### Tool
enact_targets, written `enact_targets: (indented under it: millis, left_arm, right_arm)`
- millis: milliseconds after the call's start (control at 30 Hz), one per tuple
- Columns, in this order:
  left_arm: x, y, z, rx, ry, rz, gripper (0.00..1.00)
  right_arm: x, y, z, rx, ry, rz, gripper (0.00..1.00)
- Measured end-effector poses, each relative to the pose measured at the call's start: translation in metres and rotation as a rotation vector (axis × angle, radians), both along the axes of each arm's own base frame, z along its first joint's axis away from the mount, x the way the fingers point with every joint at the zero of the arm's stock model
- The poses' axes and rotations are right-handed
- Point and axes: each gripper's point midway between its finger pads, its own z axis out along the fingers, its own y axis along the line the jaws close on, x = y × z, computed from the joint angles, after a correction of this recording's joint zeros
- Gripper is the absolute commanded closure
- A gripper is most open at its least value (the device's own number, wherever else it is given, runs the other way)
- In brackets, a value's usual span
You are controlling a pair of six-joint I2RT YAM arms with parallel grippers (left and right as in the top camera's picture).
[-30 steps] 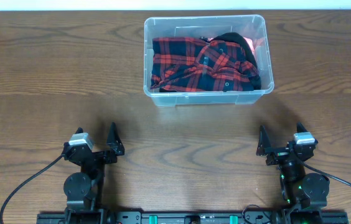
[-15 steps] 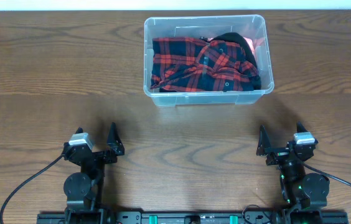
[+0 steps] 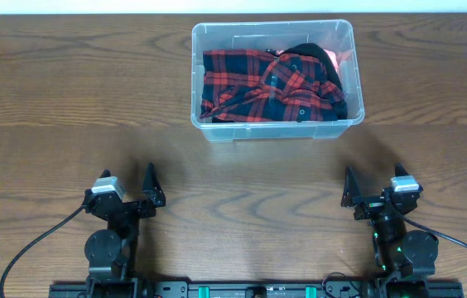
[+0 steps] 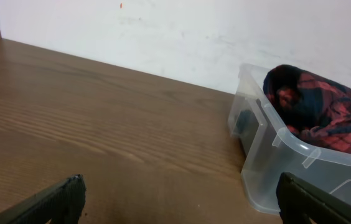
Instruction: Pack container
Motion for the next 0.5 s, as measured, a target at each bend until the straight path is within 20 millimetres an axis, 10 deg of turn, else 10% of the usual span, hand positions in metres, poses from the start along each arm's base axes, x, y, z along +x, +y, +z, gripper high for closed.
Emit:
enact_targets:
  millis: [500]
  left_arm:
    - [0.0000, 0.0000, 0.0000, 0.000, 0.000, 0.000, 0.02]
  right_arm:
    - [0.0000, 0.0000, 0.0001, 0.000, 0.000, 0.000, 0.01]
